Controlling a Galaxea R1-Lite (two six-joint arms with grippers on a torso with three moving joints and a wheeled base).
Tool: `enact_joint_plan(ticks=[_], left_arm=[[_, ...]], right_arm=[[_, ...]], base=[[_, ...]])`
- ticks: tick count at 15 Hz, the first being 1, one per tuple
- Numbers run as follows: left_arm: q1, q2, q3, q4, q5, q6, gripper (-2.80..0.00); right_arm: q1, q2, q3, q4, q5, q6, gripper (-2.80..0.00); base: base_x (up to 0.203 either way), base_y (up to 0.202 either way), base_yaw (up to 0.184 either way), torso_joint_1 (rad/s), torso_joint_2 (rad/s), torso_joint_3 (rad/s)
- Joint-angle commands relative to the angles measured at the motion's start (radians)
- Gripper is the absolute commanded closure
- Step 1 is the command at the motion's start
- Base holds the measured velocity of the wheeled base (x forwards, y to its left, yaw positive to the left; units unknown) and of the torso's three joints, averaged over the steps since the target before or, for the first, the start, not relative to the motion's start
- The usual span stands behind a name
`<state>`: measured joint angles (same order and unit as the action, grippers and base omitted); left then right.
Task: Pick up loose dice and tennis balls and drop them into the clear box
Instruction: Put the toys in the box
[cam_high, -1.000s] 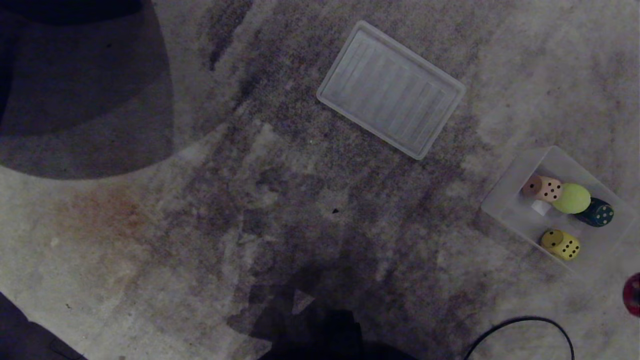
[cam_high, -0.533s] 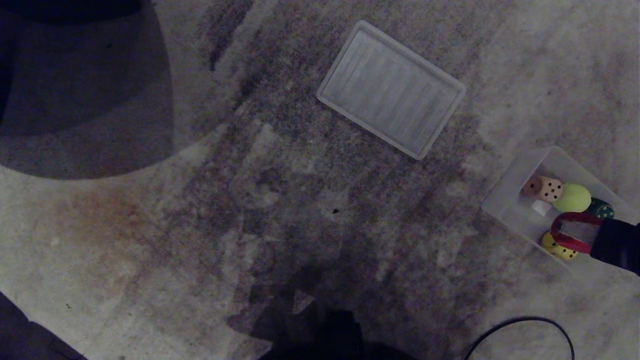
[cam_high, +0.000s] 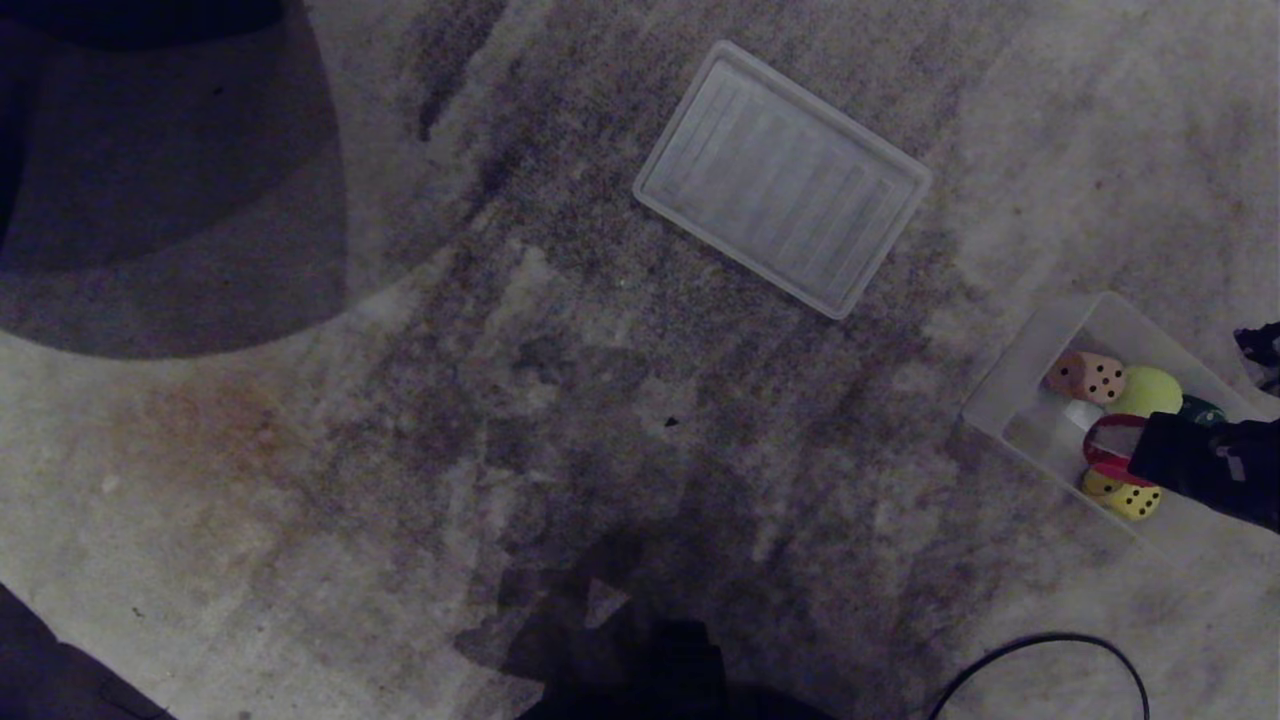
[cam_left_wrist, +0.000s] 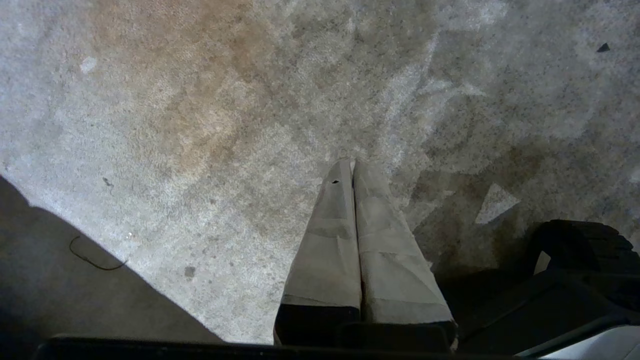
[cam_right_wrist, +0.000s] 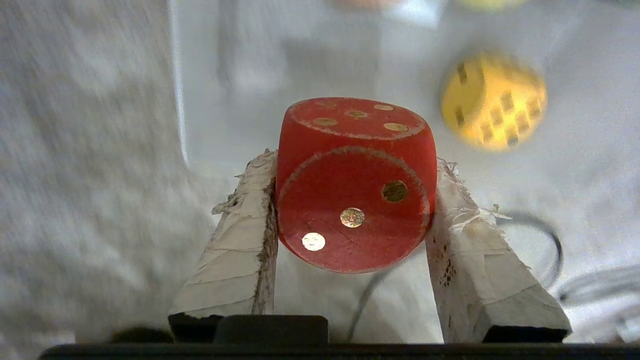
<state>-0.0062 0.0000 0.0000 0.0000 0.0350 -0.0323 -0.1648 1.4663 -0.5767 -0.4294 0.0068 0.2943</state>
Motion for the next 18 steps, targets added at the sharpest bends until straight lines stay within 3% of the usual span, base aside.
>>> enact_joint_plan(ticks=[1, 11, 12, 18], left_arm=[[0.0, 0.002, 0.002, 0.0, 0.0, -0.001, 0.0], [0.0, 0.002, 0.002, 0.0, 0.0, 0.0, 0.0], [0.0, 0.002, 0.002, 0.0, 0.0, 0.0, 0.0], [0.0, 0.002, 0.002, 0.0, 0.0, 0.0, 0.0]], right_arm=[[-0.006, 0.059, -0.015, -0.012, 0.01, 0.0, 0.0], [-0.009, 0.088, -0.02, -0.048, 0.005, -0.002, 0.0], [-0.009, 0.088, -0.02, -0.049, 0.007, -0.001, -2.8], [-0.005, 0.039, -0.01, -0.047, 0.008, -0.003, -2.8]], base=[[0.0, 0.0, 0.0, 0.0, 0.0, 0.0], [0.0, 0.0, 0.0, 0.0, 0.0, 0.0], [0.0, 0.0, 0.0, 0.0, 0.0, 0.0], [0.0, 0.0, 0.0, 0.0, 0.0, 0.0]])
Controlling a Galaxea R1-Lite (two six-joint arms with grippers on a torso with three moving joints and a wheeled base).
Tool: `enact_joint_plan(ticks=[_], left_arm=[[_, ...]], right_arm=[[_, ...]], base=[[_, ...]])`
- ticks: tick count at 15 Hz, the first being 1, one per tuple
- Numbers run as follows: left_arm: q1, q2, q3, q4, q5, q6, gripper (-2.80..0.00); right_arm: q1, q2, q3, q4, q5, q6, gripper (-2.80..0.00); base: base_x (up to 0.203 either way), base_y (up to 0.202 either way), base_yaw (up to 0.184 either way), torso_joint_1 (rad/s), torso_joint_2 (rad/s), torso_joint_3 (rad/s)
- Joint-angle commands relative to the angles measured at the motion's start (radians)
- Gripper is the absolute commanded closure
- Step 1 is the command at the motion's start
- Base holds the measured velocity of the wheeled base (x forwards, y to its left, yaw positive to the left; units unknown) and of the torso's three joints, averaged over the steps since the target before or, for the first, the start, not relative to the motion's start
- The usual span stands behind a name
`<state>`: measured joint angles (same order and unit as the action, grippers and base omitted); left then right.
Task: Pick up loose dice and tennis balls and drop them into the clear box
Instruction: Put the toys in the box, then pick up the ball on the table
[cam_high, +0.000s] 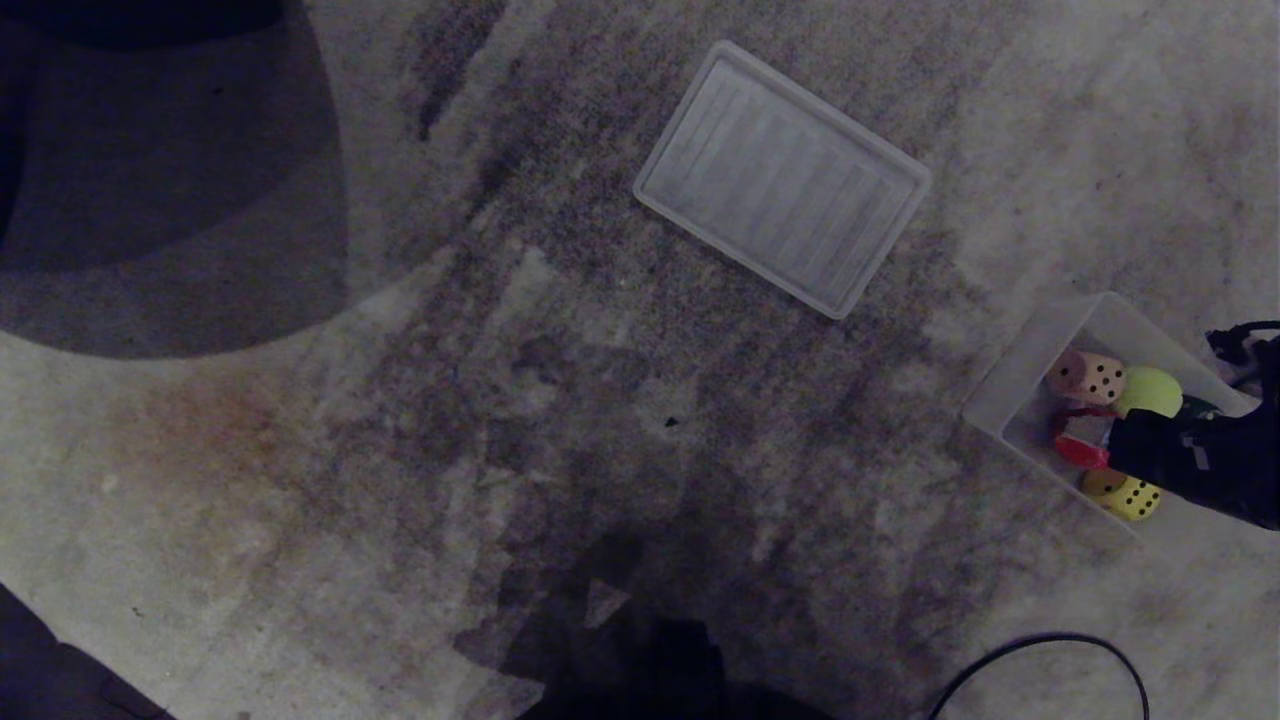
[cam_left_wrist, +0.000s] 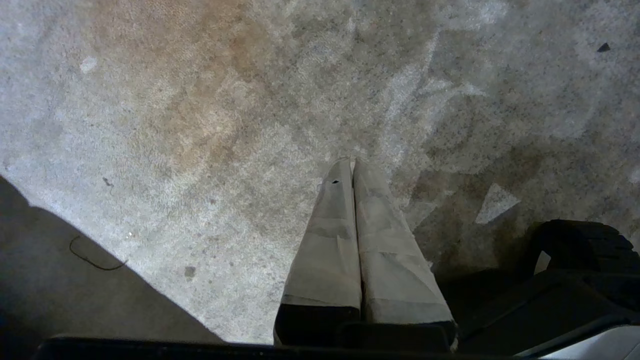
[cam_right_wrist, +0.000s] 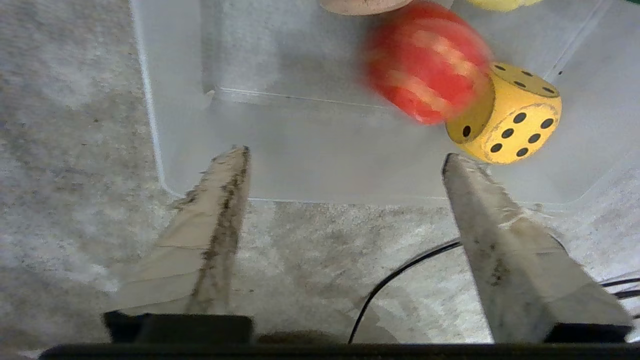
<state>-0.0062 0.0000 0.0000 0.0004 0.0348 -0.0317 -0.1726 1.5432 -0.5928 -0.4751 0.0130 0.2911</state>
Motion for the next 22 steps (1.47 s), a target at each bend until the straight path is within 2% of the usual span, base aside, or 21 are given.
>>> enact_joint_plan(ticks=[1, 6, 11, 15, 17, 19, 21, 22], left_arm=[[0.0, 0.002, 0.002, 0.0, 0.0, -0.001, 0.0], [0.0, 0.002, 0.002, 0.0, 0.0, -0.001, 0.0], [0.0, 0.002, 0.002, 0.0, 0.0, -0.001, 0.0], [0.0, 0.002, 0.002, 0.0, 0.0, -0.001, 0.0], [0.0, 0.002, 0.002, 0.0, 0.0, -0.002, 0.0], [0.0, 0.002, 0.002, 0.0, 0.0, -0.001, 0.0], [0.0, 0.002, 0.002, 0.0, 0.0, -0.001, 0.0], [0.0, 0.002, 0.002, 0.0, 0.0, -0.001, 0.0]], right_arm=[[0.008, -0.074, 0.02, 0.001, 0.003, -0.004, 0.0], [0.077, -0.353, 0.124, 0.096, -0.013, -0.036, 0.0], [0.102, -0.795, 0.173, 0.469, -0.025, -0.044, 0.0], [0.105, -1.132, 0.236, 0.66, -0.026, -0.046, 0.0], [0.106, -1.248, 0.282, 0.704, -0.028, -0.062, 0.0], [0.106, -1.262, 0.364, 0.651, -0.039, -0.087, 0.0], [0.107, -1.26, 0.427, 0.624, -0.052, -0.199, 0.0], [0.107, -1.26, 0.466, 0.62, -0.055, -0.211, 0.0]], base=[[0.0, 0.0, 0.0, 0.0, 0.0, 0.0], [0.0, 0.0, 0.0, 0.0, 0.0, 0.0], [0.0, 0.0, 0.0, 0.0, 0.0, 0.0], [0.0, 0.0, 0.0, 0.0, 0.0, 0.0], [0.0, 0.0, 0.0, 0.0, 0.0, 0.0], [0.0, 0.0, 0.0, 0.0, 0.0, 0.0], [0.0, 0.0, 0.0, 0.0, 0.0, 0.0], [0.0, 0.0, 0.0, 0.0, 0.0, 0.0]])
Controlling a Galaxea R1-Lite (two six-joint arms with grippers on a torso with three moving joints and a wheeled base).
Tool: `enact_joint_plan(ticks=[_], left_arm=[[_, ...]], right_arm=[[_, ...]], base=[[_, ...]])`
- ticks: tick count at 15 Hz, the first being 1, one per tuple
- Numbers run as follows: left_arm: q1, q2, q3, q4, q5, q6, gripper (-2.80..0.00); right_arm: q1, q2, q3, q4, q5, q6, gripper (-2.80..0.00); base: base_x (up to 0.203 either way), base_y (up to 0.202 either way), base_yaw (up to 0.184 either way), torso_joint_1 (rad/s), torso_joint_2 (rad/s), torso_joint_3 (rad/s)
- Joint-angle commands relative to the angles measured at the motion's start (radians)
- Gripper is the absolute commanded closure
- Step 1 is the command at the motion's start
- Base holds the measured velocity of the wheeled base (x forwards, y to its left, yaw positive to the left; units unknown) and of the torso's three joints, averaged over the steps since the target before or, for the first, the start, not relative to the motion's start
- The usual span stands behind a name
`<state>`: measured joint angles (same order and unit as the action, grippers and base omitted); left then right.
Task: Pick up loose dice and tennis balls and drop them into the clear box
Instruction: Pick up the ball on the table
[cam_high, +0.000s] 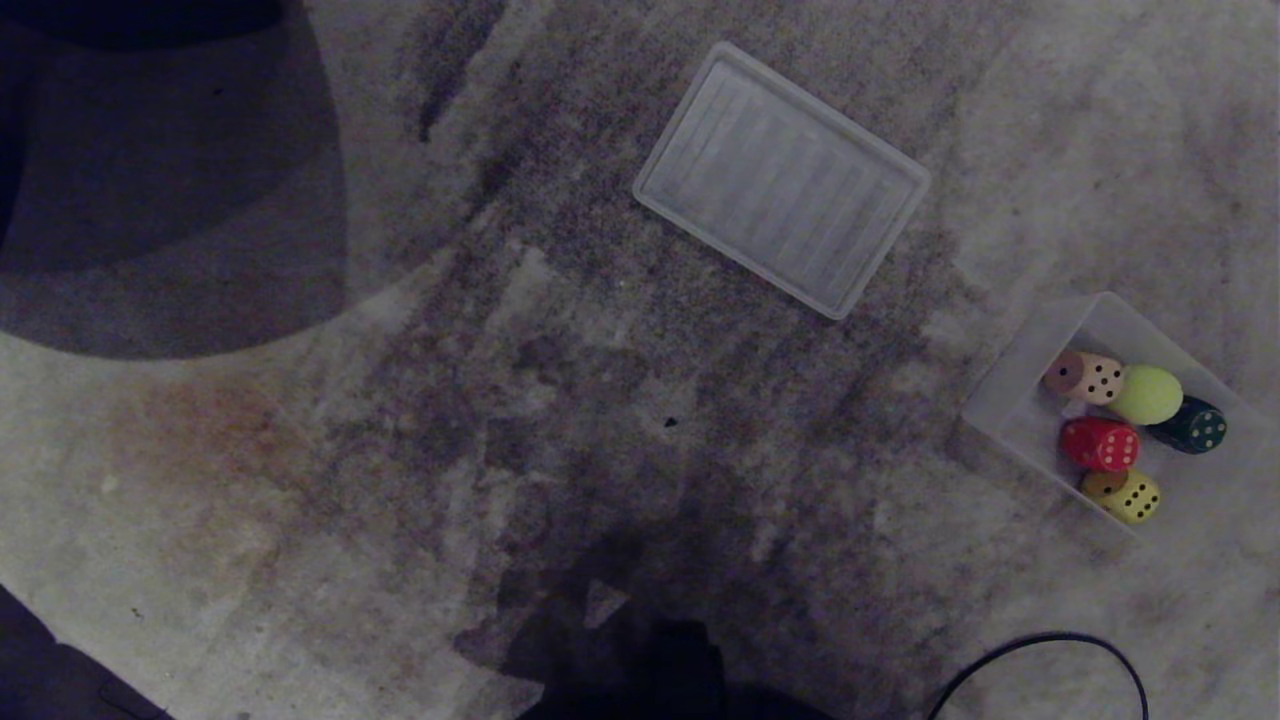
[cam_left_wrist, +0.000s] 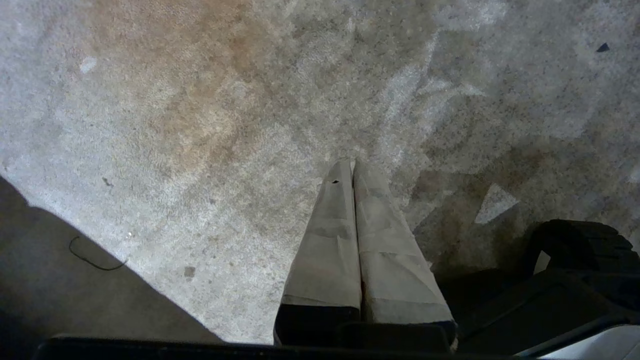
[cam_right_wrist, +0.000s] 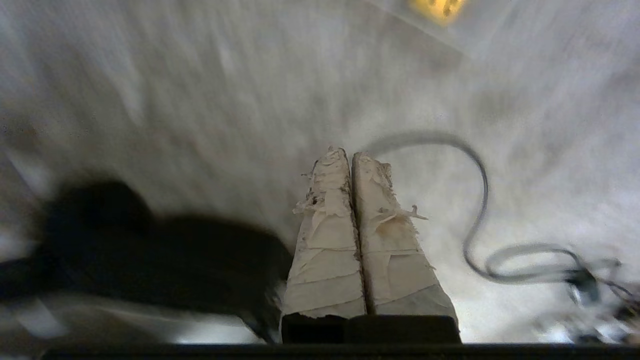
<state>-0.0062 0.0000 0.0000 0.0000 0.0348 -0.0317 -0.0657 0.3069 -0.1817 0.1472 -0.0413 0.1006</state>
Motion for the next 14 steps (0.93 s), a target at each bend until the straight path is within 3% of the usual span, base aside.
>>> enact_joint_plan(ticks=[1, 3, 4, 6, 9, 14], left_arm=[[0.0, 0.002, 0.002, 0.0, 0.001, -0.002, 0.0], [0.0, 0.002, 0.002, 0.0, 0.0, -0.001, 0.0], [0.0, 0.002, 0.002, 0.0, 0.0, -0.002, 0.0], [0.0, 0.002, 0.002, 0.0, 0.0, -0.001, 0.0], [0.0, 0.002, 0.002, 0.0, 0.0, -0.001, 0.0], [0.0, 0.002, 0.002, 0.0, 0.0, -0.001, 0.0]], right_arm=[[-0.001, -0.023, 0.097, -0.028, -0.007, -0.024, 0.0], [0.0, -0.023, 0.156, -0.187, -0.042, -0.023, 0.0], [0.0, -0.023, 0.179, -0.242, -0.01, -0.032, 0.0], [0.0, -0.023, 0.186, -0.158, 0.011, -0.025, 0.0], [0.028, -0.036, 0.184, -0.153, 0.018, -0.037, 0.0], [0.059, -0.224, 0.184, -0.151, 0.017, -0.03, 0.0]], base=[[0.0, 0.0, 0.0, 0.0, 0.0, 0.0], [0.0, 0.0, 0.0, 0.0, 0.0, 0.0], [0.0, 0.0, 0.0, 0.0, 0.0, 0.0], [0.0, 0.0, 0.0, 0.0, 0.0, 0.0], [0.0, 0.0, 0.0, 0.0, 0.0, 0.0], [0.0, 0.0, 0.0, 0.0, 0.0, 0.0]])
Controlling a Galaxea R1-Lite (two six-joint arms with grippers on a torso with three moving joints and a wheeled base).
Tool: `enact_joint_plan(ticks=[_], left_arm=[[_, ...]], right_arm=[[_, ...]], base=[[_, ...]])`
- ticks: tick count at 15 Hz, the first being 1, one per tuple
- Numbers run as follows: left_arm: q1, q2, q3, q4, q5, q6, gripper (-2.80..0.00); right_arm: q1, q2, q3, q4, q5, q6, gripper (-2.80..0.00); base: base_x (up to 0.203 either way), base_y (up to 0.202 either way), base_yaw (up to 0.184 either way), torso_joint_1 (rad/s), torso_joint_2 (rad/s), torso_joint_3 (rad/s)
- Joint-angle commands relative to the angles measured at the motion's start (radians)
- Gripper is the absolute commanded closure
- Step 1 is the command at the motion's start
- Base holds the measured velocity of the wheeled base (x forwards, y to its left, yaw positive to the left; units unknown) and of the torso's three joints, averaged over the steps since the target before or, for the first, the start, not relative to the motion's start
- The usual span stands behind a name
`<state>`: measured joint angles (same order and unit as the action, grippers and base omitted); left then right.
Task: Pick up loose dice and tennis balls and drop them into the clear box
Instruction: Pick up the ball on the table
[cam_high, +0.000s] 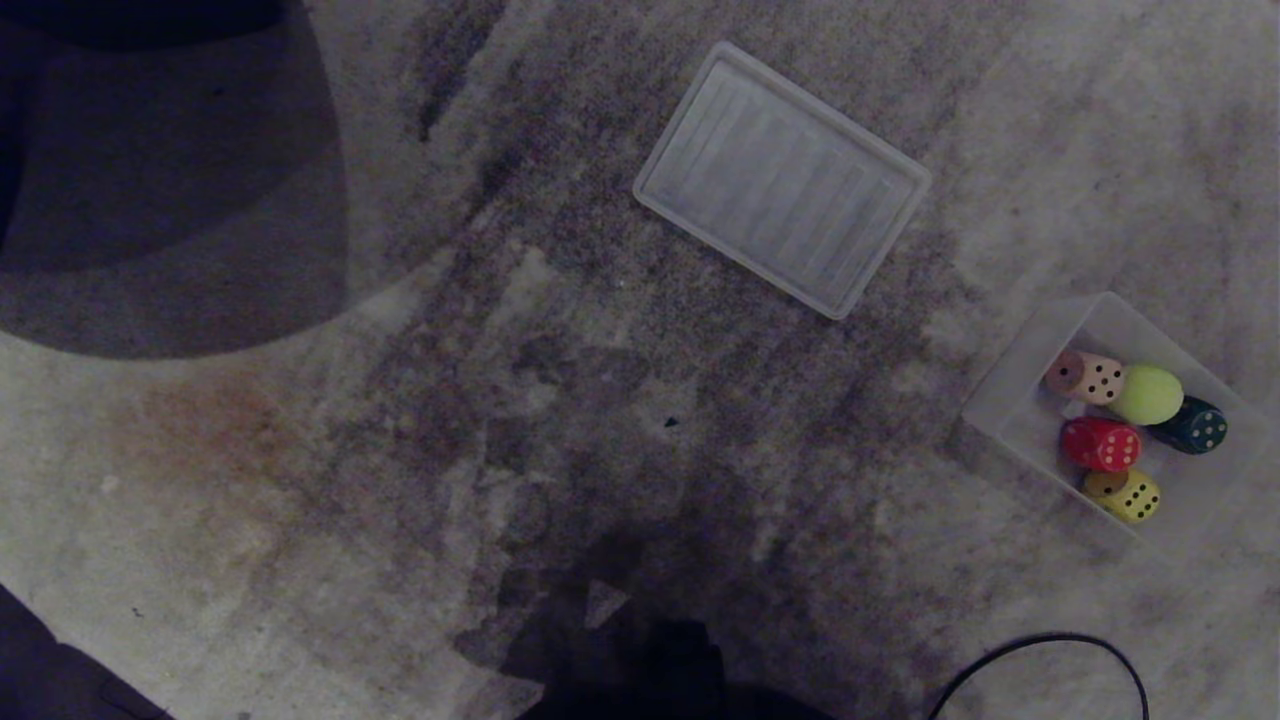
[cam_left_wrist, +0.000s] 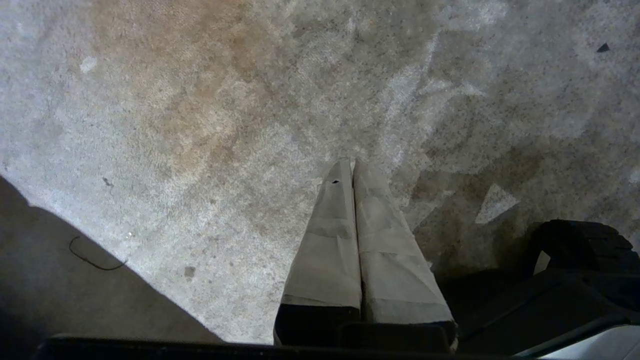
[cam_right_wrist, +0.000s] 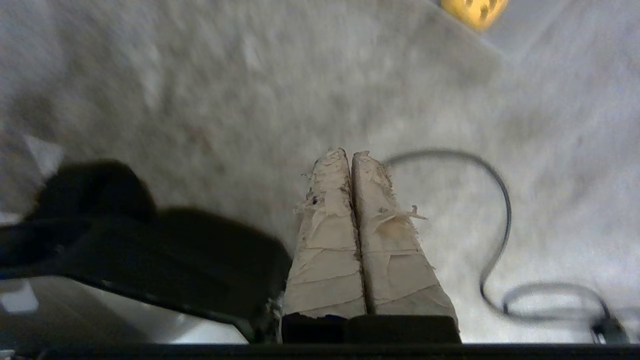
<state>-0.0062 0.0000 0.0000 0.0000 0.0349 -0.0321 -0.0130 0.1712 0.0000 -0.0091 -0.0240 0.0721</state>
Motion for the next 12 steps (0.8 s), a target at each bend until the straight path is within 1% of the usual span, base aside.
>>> enact_joint_plan(ticks=[1, 2, 5, 12], left_arm=[[0.0, 0.002, 0.002, 0.0, 0.0, -0.002, 0.0], [0.0, 0.002, 0.002, 0.0, 0.0, 0.0, 0.0], [0.0, 0.002, 0.002, 0.0, 0.0, 0.0, 0.0], [0.0, 0.002, 0.002, 0.0, 0.0, -0.002, 0.0]], right_arm=[[0.008, -0.134, 0.0, 0.011, 0.003, -0.022, 0.0], [0.009, -0.167, 0.0, 0.012, 0.006, -0.037, 0.0], [0.01, -0.17, 0.0, 0.011, 0.009, -0.052, 0.0], [0.01, -0.17, 0.0, 0.011, 0.015, -0.055, 0.0]], base=[[0.0, 0.0, 0.0, 0.0, 0.0, 0.0], [0.0, 0.0, 0.0, 0.0, 0.0, 0.0], [0.0, 0.0, 0.0, 0.0, 0.0, 0.0], [0.0, 0.0, 0.0, 0.0, 0.0, 0.0]])
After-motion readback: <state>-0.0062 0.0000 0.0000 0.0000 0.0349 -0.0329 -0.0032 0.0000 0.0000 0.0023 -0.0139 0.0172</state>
